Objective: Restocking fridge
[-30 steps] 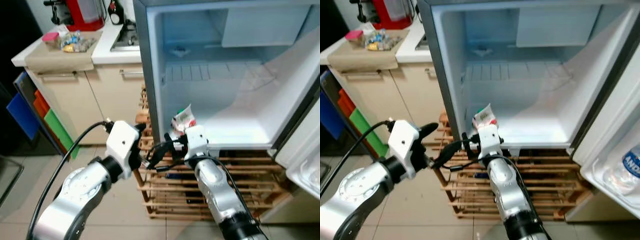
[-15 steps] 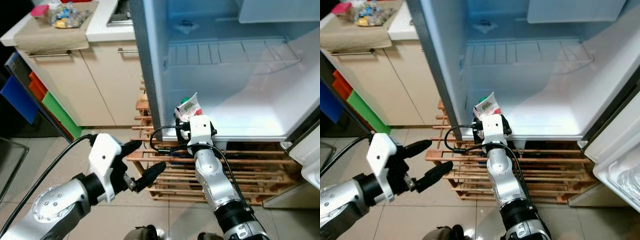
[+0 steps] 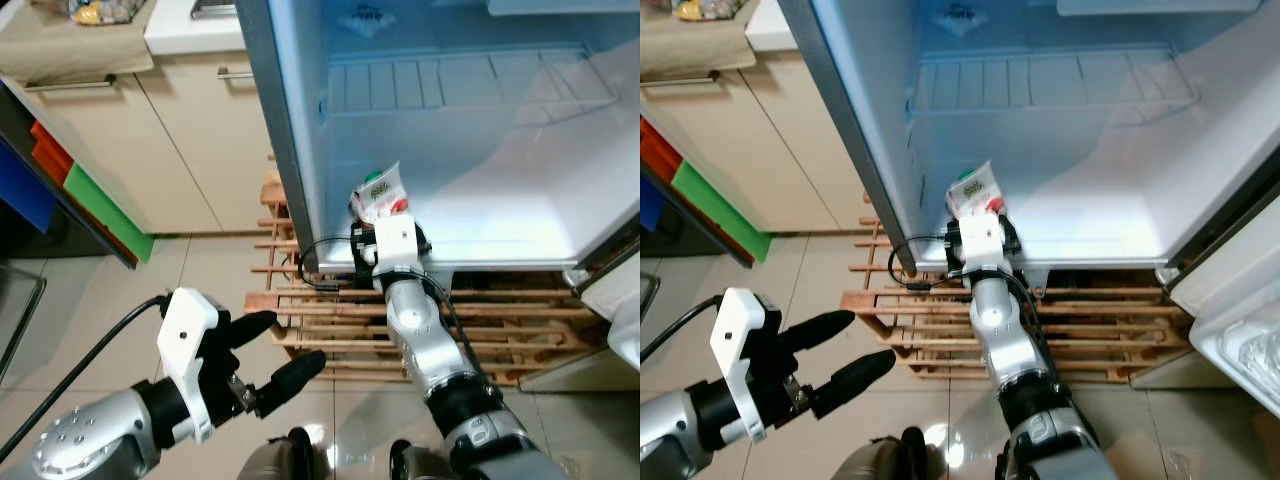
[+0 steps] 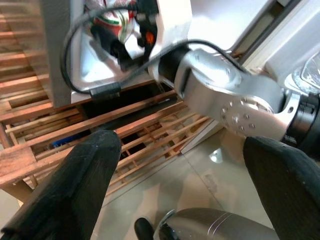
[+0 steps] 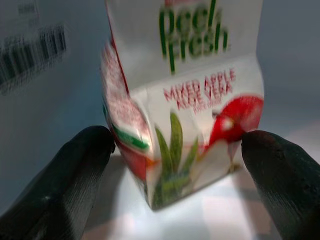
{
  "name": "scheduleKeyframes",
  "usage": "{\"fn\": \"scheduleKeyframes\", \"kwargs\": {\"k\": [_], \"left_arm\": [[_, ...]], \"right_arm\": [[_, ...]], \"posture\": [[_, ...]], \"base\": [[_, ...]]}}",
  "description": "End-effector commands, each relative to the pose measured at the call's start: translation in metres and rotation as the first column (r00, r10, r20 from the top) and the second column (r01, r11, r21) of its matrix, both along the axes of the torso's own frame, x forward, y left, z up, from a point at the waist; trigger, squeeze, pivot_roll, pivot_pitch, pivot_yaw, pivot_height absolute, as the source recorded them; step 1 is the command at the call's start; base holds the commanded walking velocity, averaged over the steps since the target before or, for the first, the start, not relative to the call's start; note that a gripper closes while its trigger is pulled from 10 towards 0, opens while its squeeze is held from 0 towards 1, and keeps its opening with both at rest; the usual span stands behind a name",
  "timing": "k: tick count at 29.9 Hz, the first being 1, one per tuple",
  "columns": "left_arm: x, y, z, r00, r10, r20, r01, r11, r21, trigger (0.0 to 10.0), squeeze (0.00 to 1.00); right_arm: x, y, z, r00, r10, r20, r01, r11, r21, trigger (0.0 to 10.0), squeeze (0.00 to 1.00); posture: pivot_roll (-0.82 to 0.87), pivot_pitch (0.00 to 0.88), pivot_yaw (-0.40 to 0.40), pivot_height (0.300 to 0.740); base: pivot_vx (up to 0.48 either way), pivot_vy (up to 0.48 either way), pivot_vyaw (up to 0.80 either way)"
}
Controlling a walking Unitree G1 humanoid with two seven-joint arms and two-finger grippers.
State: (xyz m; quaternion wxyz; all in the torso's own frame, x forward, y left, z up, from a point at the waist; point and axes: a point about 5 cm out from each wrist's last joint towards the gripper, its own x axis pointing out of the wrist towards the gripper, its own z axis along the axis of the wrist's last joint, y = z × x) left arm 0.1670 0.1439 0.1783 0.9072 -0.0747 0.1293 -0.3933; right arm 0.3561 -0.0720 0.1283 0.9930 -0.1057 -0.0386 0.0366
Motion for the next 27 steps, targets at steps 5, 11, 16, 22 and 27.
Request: {"fn": "scheduleKeyframes", "kwargs": {"k": [5,11,16,22,27], "left_arm": [[-0.007,-0.002,0.002,1.0,0.007,-0.018,-0.007,1.0,-0.007,10.0,0.0],[-0.01,-0.004,0.001,0.999,0.018,-0.032,-0.019,1.0,-0.012,10.0,0.0],[-0.01,-0.004,0.0,0.999,0.02,-0.035,-0.02,1.0,-0.013,10.0,0.0],[-0.007,-0.008,-0.002,0.999,0.014,-0.04,-0.015,1.0,-0.02,10.0,0.0],[-0.005,-0.011,-0.003,0.999,0.011,-0.039,-0.012,0.999,-0.031,10.0,0.0]], "right_arm": [[0.009,0.017,0.011,0.999,0.033,0.013,-0.033,0.999,0.005,10.0,0.0],[0.02,0.029,0.023,0.998,0.055,0.013,-0.055,0.998,-0.003,10.0,0.0],[0.025,0.025,0.028,0.999,0.039,0.029,-0.038,0.998,-0.048,10.0,0.0],[0.028,0.015,0.043,0.986,0.037,0.162,-0.01,0.986,-0.166,10.0,0.0],[0.018,0.01,0.043,0.974,0.06,0.218,-0.033,0.992,-0.125,10.0,0.0]], "posture": [[0.18,0.301,0.1,0.74],[0.19,0.292,0.09,0.74],[0.19,0.287,0.09,0.74],[0.17,0.274,0.088,0.74],[0.13,0.273,0.081,0.74]], "base": [[0.0,0.0,0.0],[0.0,0.0,0.0],[0.0,0.0,0.0],[0.0,0.0,0.0],[0.0,0.0,0.0]]}}
